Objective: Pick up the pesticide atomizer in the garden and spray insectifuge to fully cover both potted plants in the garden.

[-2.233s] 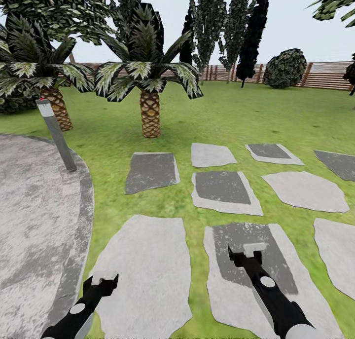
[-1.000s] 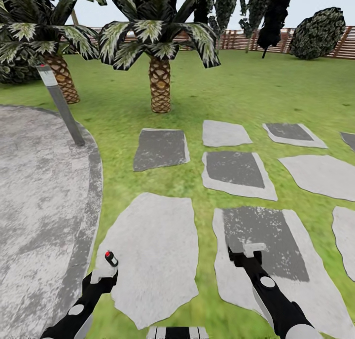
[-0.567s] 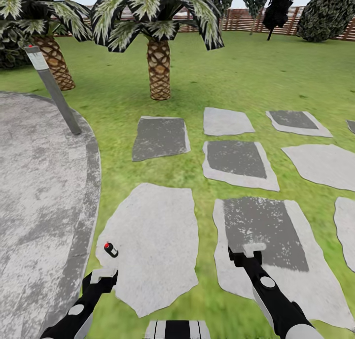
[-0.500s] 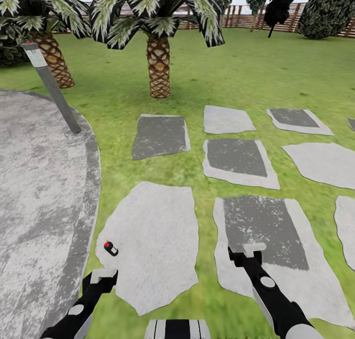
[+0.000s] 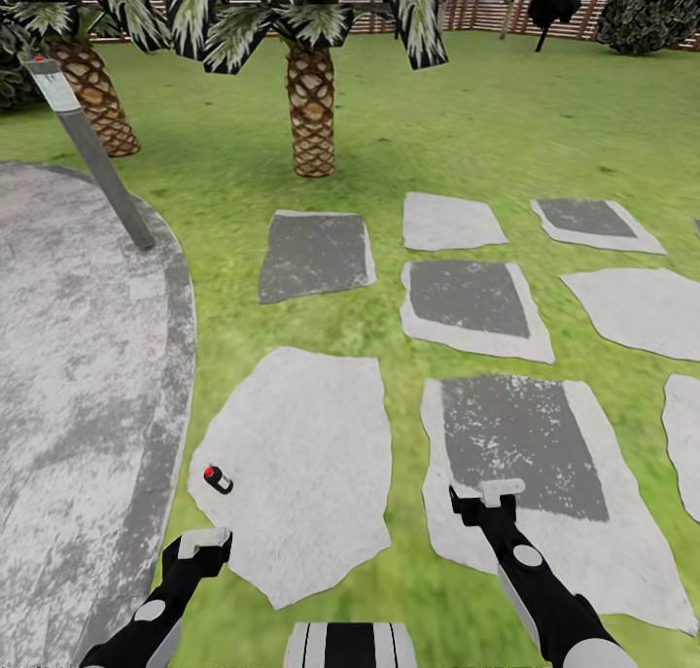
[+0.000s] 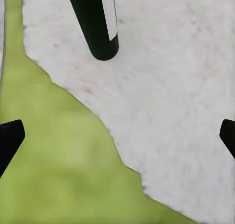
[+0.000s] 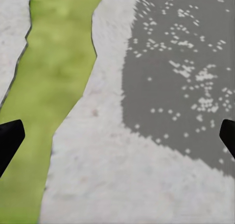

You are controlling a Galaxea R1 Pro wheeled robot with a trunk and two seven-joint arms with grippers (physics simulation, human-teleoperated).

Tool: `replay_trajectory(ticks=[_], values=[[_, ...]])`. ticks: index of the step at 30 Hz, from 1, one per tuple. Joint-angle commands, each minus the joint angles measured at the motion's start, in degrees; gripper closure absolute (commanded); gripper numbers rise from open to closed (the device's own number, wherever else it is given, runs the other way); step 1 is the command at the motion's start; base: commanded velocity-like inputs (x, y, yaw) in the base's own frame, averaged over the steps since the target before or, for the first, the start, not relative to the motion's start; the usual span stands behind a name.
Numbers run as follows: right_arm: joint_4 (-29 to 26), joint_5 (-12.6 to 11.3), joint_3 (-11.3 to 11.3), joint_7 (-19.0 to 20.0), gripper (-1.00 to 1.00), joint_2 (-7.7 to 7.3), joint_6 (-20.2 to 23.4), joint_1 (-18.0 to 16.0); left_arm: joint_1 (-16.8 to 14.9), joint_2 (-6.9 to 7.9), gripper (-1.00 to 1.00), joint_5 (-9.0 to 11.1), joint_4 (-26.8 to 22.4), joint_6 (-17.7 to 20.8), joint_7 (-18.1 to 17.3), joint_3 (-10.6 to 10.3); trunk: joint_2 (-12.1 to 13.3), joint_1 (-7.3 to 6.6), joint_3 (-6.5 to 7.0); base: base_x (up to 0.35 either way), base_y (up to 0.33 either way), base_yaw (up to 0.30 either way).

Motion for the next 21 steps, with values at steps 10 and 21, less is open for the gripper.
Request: replay_trajectory(ticks=[10, 21], values=[[0.0, 0.4, 0.1, 0.2, -1.00, 0.07, -0.1, 0.0, 0.0, -0.01, -1.00, 0.1, 0.0, -0.2, 0.2, 0.1, 0.0, -0.01, -0.09, 0.130, 0.029, 0.000], [-0.1, 0.4, 0.1, 0.2, -1.00, 0.07, -0.1, 0.0, 0.0, -0.01, -1.00, 0.1, 0.0, -0.1, 0.2, 0.1, 0.0, -0.01, -0.10, 0.120, 0.001, 0.000]])
